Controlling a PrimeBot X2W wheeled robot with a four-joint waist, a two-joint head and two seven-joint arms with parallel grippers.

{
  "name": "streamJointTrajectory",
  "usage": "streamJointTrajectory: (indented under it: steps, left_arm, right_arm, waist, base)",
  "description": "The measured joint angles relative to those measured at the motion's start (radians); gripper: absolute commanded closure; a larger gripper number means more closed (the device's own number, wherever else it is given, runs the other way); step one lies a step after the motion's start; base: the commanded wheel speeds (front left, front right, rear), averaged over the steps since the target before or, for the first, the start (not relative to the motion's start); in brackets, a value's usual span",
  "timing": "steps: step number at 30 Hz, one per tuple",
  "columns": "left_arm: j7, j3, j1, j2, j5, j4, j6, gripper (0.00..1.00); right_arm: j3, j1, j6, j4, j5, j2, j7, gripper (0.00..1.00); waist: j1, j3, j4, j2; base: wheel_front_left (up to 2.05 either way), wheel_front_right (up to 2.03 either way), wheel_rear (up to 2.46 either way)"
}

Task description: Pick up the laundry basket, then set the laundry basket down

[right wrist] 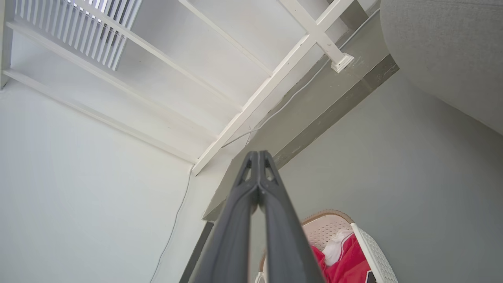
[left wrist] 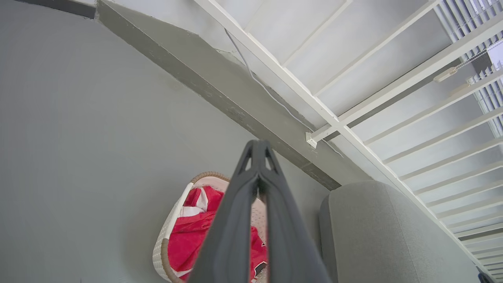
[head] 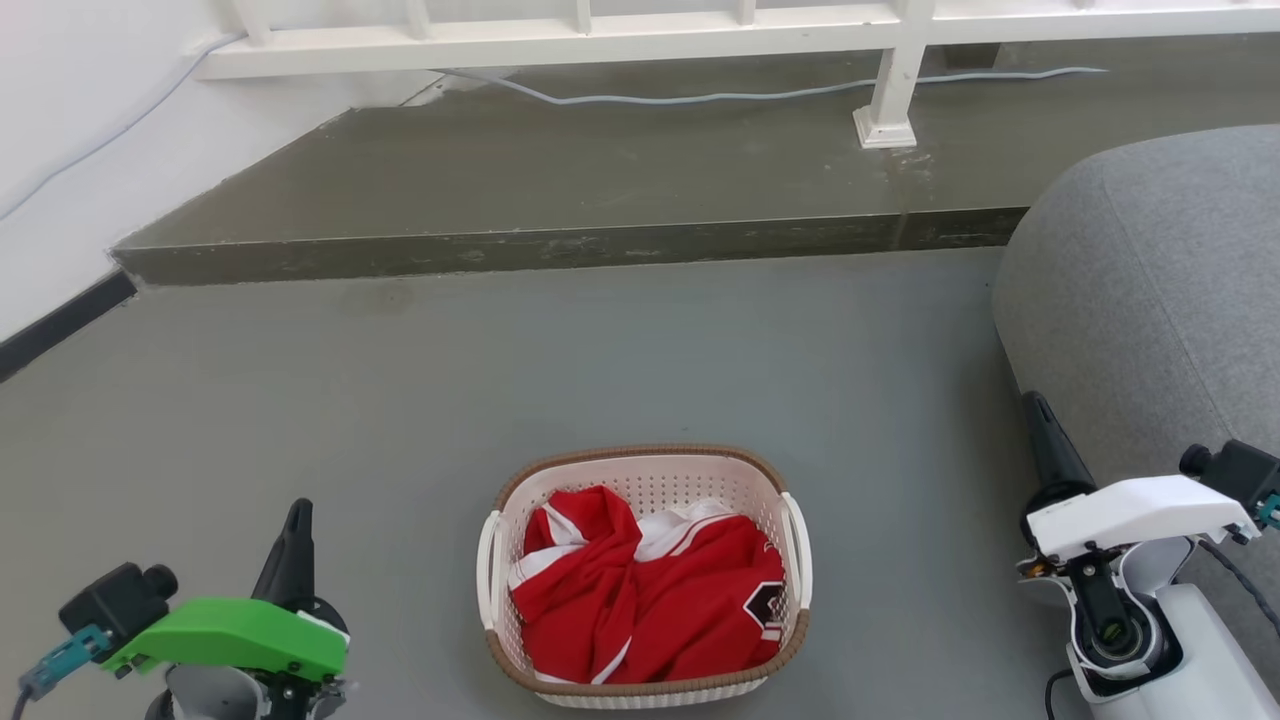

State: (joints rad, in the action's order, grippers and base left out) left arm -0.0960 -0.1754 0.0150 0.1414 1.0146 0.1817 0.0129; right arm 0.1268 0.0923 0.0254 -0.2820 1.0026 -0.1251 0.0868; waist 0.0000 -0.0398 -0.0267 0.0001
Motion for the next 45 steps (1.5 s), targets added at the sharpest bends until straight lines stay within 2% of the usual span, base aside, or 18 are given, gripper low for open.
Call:
streamJointTrajectory:
  steps: [45]
  left_arm:
    - [0.135,0.164,0.026,-0.055,0.558,0.069,-0.112,1.0]
  right_arm:
    - [-0.204,0.0,0.08,-0.001,0.542,0.06,-0.153,1.0]
  waist:
    - [0.0,0.033,0.023,0.0]
  base:
    - [0.0,0.0,0.0]
